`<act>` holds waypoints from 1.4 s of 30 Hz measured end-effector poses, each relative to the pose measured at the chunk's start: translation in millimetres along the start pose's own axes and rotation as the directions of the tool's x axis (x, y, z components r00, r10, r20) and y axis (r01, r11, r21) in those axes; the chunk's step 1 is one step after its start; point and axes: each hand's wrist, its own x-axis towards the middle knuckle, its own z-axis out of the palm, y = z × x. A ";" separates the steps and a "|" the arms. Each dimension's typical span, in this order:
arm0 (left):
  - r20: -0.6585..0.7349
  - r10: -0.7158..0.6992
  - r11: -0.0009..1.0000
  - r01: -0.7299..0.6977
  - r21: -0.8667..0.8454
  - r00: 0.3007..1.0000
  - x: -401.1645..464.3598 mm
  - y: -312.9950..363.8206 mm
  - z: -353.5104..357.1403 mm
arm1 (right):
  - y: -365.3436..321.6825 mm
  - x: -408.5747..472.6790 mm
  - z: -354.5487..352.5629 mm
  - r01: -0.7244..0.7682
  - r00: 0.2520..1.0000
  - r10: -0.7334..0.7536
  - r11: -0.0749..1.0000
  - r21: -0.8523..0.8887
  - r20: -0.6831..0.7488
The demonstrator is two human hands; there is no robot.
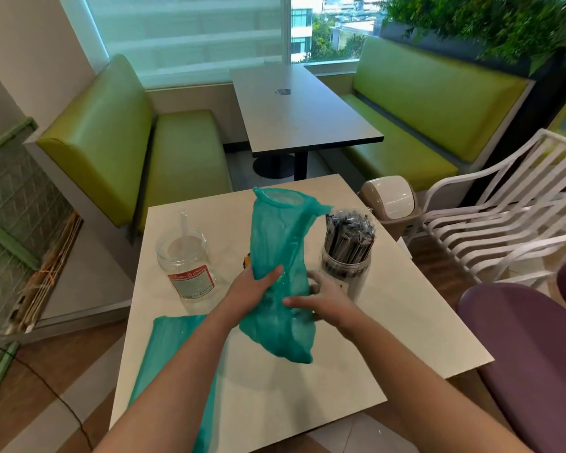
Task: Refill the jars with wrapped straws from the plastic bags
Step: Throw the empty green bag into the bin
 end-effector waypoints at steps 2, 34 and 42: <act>0.020 -0.007 0.993 0.009 -0.116 1.000 1.6 -2.3 -1.9 | 4.9 1.7 0.2 0.031 0.999 -0.027 0.994 0.106 -0.037; 0.197 -0.151 0.977 0.177 -0.120 0.969 6.1 -21.8 -6.1 | 7.9 7.5 -6.4 -0.191 0.976 0.168 0.966 0.177 0.135; 0.330 -0.189 0.907 0.293 -0.303 0.925 -7.4 -20.2 -14.0 | 12.8 2.9 -7.4 0.076 0.978 -0.018 0.958 0.276 -0.208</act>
